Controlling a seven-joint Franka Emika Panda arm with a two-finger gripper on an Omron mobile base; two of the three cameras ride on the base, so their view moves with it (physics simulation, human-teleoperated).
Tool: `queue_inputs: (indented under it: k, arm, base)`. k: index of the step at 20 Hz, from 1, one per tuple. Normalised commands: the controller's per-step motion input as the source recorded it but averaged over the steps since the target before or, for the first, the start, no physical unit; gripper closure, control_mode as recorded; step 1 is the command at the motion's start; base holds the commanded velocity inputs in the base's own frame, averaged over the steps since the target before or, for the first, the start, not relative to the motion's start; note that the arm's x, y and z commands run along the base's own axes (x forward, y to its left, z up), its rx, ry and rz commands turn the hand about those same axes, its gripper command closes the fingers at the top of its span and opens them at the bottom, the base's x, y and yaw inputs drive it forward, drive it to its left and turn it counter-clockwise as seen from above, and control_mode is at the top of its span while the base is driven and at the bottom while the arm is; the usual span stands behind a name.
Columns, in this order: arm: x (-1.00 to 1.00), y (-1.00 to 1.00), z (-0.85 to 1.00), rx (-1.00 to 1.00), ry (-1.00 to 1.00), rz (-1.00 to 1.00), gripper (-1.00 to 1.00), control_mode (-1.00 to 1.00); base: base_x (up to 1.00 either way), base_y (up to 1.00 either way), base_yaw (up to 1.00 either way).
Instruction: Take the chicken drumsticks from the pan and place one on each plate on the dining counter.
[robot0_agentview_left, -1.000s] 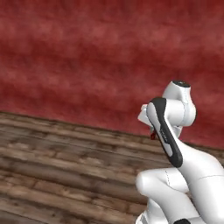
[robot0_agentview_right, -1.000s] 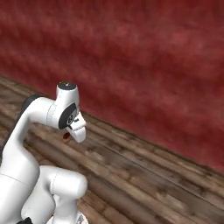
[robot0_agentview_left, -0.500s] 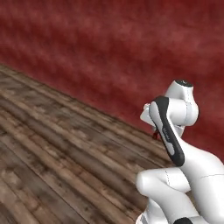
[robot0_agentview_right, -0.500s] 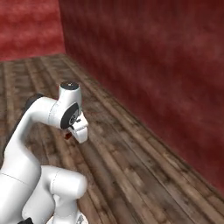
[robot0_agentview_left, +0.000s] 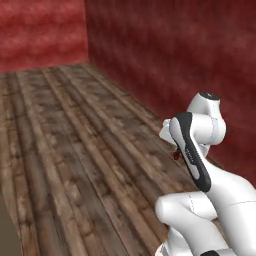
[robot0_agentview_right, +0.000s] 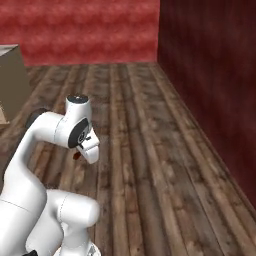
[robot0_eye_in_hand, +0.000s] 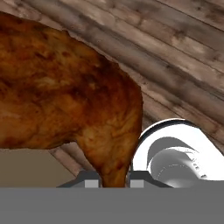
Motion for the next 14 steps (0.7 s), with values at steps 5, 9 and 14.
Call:
queue_inputs:
  k: [5, 9, 14]
  arm:
    - [0.00, 0.00, 0.00, 0.00, 0.00, 0.00, 1.00, 1.00]
    - [0.00, 0.00, 0.00, 0.00, 0.00, 0.00, 1.00, 1.00]
    - [0.00, 0.00, 0.00, 0.00, 0.00, 0.00, 1.00, 1.00]
  base:
    - [1.00, -0.01, 0.57]
    - [1.00, -0.03, 0.53]
    - [1.00, -0.02, 0.52]
